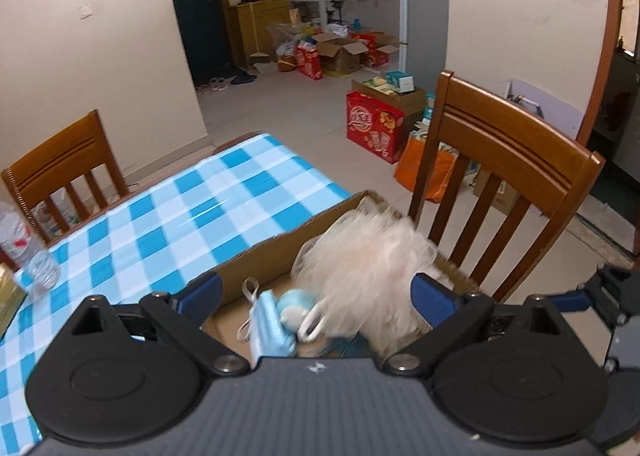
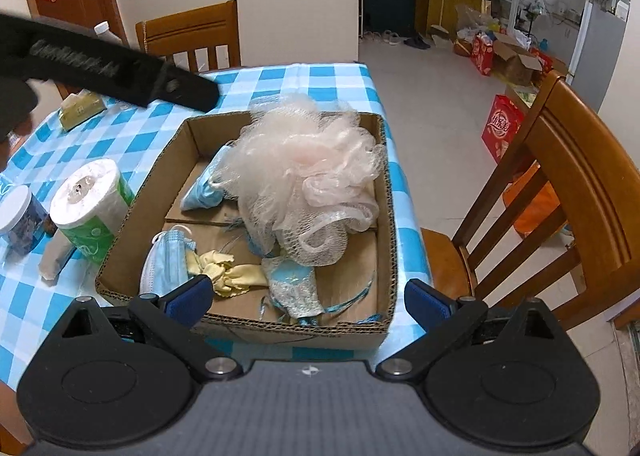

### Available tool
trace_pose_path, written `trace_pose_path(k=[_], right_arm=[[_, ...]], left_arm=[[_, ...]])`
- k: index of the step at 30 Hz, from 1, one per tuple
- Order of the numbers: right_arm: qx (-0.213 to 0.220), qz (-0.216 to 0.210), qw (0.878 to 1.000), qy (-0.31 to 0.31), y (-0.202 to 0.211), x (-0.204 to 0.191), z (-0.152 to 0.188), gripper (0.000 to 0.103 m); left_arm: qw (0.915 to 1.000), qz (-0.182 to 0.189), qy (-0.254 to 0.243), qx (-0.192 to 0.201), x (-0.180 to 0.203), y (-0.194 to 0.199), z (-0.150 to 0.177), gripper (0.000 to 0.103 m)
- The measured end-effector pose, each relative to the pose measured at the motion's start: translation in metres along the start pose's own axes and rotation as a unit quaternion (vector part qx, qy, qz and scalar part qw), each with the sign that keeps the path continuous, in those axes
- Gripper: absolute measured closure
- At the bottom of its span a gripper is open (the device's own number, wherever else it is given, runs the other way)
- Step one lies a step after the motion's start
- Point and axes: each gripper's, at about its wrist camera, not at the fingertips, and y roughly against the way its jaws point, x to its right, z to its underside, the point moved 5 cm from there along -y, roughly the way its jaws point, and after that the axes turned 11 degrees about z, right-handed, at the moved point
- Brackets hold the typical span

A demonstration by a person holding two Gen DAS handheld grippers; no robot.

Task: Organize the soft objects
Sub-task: 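Move both open tools away from the box back over the table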

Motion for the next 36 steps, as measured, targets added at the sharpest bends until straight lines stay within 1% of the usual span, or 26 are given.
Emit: trace_pose_path(k=[2,10,19,22,26,30,36], right_arm=[[-0.002,0.003,1.0,0.001,0.0,-0.003,0.0,0.0],[-0.014,0.014,1.0,0.006,-0.001,-0.02,0.001,0.0],[-0.021,0.027,0.999,0.002,0.002,-0.053,-0.001,0.0],[-0.02,0.021,1.0,0.0,0.006,-0.07,-0.003,0.0],[-0.013,0.014,1.0,0.002,0.01,-0.098,-0.007,0.0],[-0.002,0.009,1.0,0.013,0.018,-0.132,-0.009,0.0],[0.005,0.003,1.0,0.029,0.026,-0.182,-0.012,0.0]], left_arm=[[1.0,-0.007,0.001,0.0,-0.003,0.007,0.009,0.003],[0.9992,-0.024,0.031,-0.003,-0.019,0.027,0.041,0.003],[0.9982,-0.039,0.046,-0.001,-0.047,0.05,0.079,0.003],[0.9981,-0.043,0.045,-0.005,-0.059,0.061,0.095,0.003],[0.9979,-0.033,0.054,-0.012,-0.076,0.078,0.119,0.003],[0.9978,-0.039,0.05,-0.02,-0.093,0.096,0.144,0.003],[0.9967,-0.038,0.065,-0.033,-0.13,0.119,0.185,0.003]])
